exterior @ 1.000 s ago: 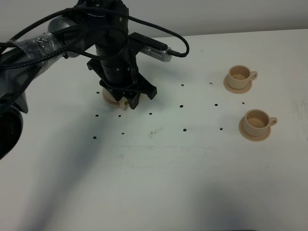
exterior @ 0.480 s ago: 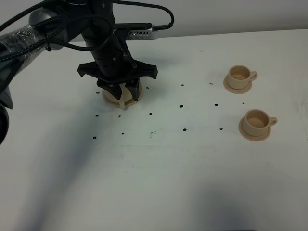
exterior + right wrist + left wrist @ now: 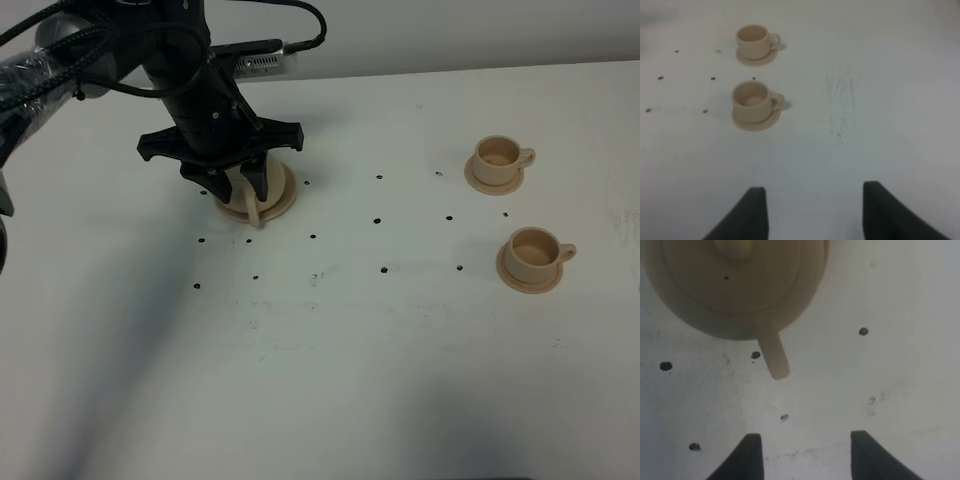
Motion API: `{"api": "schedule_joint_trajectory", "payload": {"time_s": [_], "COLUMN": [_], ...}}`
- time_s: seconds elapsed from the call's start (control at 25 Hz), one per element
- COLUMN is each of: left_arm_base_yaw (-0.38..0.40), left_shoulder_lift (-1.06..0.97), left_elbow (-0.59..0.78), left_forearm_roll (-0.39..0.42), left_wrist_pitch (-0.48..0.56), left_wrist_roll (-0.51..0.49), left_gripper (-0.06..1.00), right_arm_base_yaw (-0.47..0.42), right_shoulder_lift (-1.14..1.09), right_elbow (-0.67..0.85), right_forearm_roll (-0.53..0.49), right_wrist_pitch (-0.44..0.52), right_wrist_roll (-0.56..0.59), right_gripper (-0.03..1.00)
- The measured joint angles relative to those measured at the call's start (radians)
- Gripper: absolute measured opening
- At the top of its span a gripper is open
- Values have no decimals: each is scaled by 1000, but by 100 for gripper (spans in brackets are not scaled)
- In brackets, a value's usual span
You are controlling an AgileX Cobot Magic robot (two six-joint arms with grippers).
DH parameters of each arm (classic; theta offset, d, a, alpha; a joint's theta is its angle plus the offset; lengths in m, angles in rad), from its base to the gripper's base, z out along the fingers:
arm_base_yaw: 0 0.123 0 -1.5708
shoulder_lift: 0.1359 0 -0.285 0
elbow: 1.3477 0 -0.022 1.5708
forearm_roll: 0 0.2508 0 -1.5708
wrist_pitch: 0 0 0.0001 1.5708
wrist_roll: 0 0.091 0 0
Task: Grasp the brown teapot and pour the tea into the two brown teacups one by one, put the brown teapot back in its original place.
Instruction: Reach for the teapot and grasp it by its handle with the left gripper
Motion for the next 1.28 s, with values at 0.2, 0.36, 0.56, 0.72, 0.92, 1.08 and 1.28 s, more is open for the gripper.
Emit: {"api": "schedule_joint_trajectory", "payload": {"time_s": [0.2,0.36,0.56,0.72,0.92,1.08,1.28], "left_arm_base_yaw": [5,5,5,5,5,5,5], "left_shoulder_lift": [46,72,83,83,83,83,83], "left_elbow": [0,0,0,0,0,0,0], "left_forearm_roll": [19,19,22,42,45,45,45], "left_wrist_pitch": [0,0,0,0,0,-1,-27], "left_wrist_roll": [8,9,9,2,-12,-27,-35], "left_gripper": [43,43,43,43,43,43,43], "right_arm_base_yaw": [0,0,0,0,0,0,0], "right_shoulder_lift": [0,0,0,0,0,0,0], "right_elbow": [0,0,0,0,0,0,0], "right_forearm_roll": [0,0,0,0,0,0,0], "right_wrist_pitch": [0,0,0,0,0,0,0], "right_wrist_roll": [0,0,0,0,0,0,0], "right_gripper": [42,42,42,42,42,42,42]}}
